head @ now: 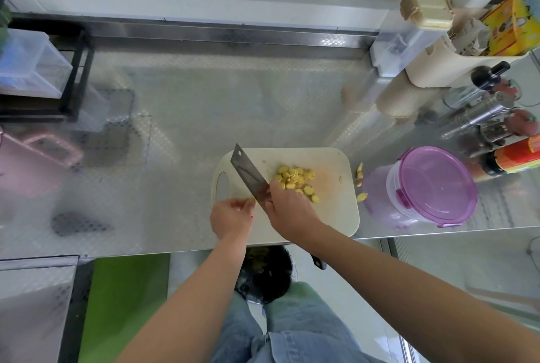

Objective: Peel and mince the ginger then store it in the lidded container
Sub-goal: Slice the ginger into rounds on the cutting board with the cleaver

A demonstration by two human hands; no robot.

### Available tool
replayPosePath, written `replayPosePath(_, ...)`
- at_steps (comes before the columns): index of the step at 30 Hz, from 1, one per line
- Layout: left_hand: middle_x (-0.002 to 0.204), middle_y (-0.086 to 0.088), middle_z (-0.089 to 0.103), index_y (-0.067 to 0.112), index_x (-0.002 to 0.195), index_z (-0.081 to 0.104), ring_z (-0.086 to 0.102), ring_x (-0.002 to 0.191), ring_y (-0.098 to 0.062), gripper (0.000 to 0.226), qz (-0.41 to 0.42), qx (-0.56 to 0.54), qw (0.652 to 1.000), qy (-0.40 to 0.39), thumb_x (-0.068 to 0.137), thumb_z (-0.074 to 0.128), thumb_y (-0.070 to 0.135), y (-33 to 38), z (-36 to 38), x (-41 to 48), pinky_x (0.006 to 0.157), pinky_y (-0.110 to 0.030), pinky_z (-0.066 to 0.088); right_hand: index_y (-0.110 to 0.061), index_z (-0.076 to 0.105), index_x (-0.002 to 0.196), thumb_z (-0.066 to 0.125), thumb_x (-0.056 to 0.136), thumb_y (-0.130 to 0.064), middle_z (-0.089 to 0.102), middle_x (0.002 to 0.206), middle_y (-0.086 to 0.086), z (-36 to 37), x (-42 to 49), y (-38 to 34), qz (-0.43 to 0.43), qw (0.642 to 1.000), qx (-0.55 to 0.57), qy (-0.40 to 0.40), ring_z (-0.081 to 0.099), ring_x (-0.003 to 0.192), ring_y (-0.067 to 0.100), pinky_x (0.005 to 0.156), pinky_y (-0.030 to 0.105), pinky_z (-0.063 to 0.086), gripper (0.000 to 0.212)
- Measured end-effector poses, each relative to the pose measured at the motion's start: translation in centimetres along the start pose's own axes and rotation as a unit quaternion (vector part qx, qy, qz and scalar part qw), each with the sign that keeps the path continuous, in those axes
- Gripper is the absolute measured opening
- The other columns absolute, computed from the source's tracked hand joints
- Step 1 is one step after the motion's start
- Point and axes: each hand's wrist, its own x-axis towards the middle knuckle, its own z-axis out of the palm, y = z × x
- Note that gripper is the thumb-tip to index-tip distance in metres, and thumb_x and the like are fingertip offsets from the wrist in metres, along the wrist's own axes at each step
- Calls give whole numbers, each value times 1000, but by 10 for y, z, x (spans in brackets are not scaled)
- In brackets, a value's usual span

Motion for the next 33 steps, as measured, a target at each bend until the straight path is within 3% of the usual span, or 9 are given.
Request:
replayPosePath(12,67,-1,72,27,60,67,71,69,-25,22,13,11,1000,-1,79,77,25,-3,1,3,78,-42,58,-16,30,92,43,98,-15,48,77,4,10,10,-5,27,1000,12,1,49,69,28,52,33,30,14)
replayPosePath(17,61,-1,70,25,58,65,71,67,-24,25,7,4,1000,-3,80,77,23,-2,1,4,78,-42,57,-16,30,92,43,98,-16,37,66,-2,15,-3,5,22,1000,19,-2,42,62,25,45,29,21,14)
replayPosePath(20,62,-1,70,25,55,64,70,68,-25,28,11,9,1000,-6,80,76,24,-2,2,4,78,-42,57,-15,30,92,43,97,-14,40,67,0,17,1,3,21,1000,14,-5,39,55,19,44,30,20,14)
replayPosePath(28,61,-1,70,25,58,67,70,66,-24,24,22,-1,1000,-22,79,77,21,-6,0,6,75,-43,58,-14,32,98,41,99,-15,61,90,15,27,12,-4,35,999,34,-2,59,78,35,58,39,41,9)
replayPosePath(33,64,-2,70,15,72,72,70,60,-19,10,6,-32,999,-15,80,77,19,-4,-1,3,76,-41,59,-9,36,108,40,101,-20,54,82,12,19,24,-5,27,999,35,12,59,78,36,48,34,28,14)
